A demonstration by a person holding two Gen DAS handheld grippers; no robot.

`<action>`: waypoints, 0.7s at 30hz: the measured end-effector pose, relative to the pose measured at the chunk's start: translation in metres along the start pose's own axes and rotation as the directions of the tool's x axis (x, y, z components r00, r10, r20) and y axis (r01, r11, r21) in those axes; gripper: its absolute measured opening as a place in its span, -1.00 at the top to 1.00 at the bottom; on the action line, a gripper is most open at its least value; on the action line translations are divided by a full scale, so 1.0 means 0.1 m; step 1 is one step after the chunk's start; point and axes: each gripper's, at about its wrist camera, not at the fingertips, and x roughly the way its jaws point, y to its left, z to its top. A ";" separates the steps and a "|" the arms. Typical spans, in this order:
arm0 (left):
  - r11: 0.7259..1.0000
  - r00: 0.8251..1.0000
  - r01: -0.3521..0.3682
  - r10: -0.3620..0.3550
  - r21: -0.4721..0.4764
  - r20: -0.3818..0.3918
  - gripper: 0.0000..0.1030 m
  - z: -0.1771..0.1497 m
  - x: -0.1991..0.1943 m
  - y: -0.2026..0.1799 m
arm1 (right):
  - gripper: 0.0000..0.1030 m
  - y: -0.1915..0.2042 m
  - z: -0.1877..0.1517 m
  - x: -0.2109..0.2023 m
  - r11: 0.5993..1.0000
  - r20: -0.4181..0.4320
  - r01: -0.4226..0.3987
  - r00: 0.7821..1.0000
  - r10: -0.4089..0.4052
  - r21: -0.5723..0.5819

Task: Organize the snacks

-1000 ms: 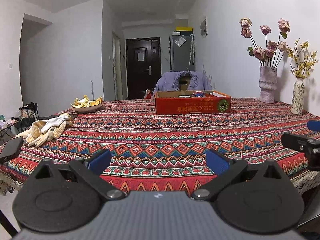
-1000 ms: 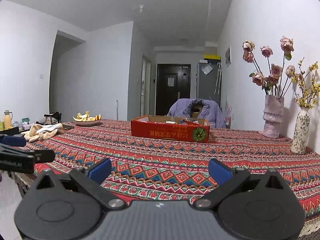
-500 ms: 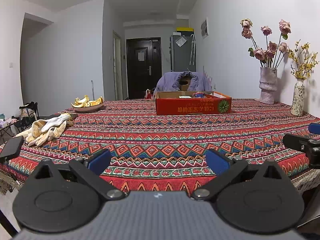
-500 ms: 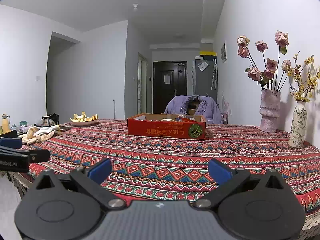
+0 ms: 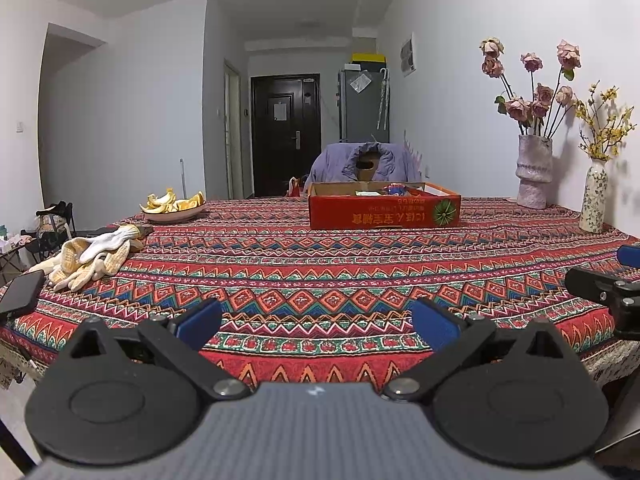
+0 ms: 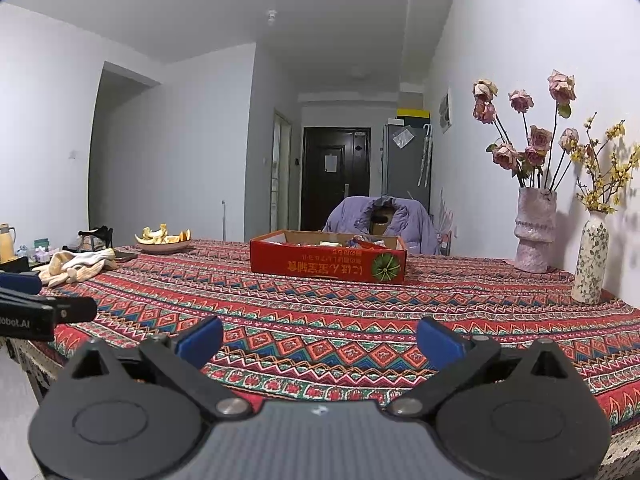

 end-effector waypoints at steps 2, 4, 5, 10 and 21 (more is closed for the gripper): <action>1.000 1.000 -0.001 0.001 0.000 0.001 -1.00 0.00 0.00 0.00 | -1.00 0.00 0.00 0.00 1.000 -0.002 0.000 1.000 0.000 0.004; 1.000 1.000 -0.002 0.002 0.000 0.003 -1.00 0.00 0.00 0.00 | -1.00 -0.01 0.00 0.00 1.000 -0.007 -0.004 1.000 0.004 0.007; 1.000 1.000 -0.001 0.001 0.000 0.004 -1.00 0.00 0.00 0.00 | -1.00 -0.01 0.00 0.01 1.000 -0.009 -0.005 1.000 0.005 0.009; 1.000 1.000 -0.003 0.003 0.000 0.004 -1.00 0.01 0.00 0.00 | -1.00 -0.02 0.00 0.01 1.000 -0.010 -0.004 1.000 0.004 0.012; 1.000 1.000 0.003 -0.003 -0.001 0.005 -1.00 0.00 -0.01 0.01 | -1.00 -0.04 -0.01 0.01 1.000 -0.009 -0.003 1.000 0.003 0.024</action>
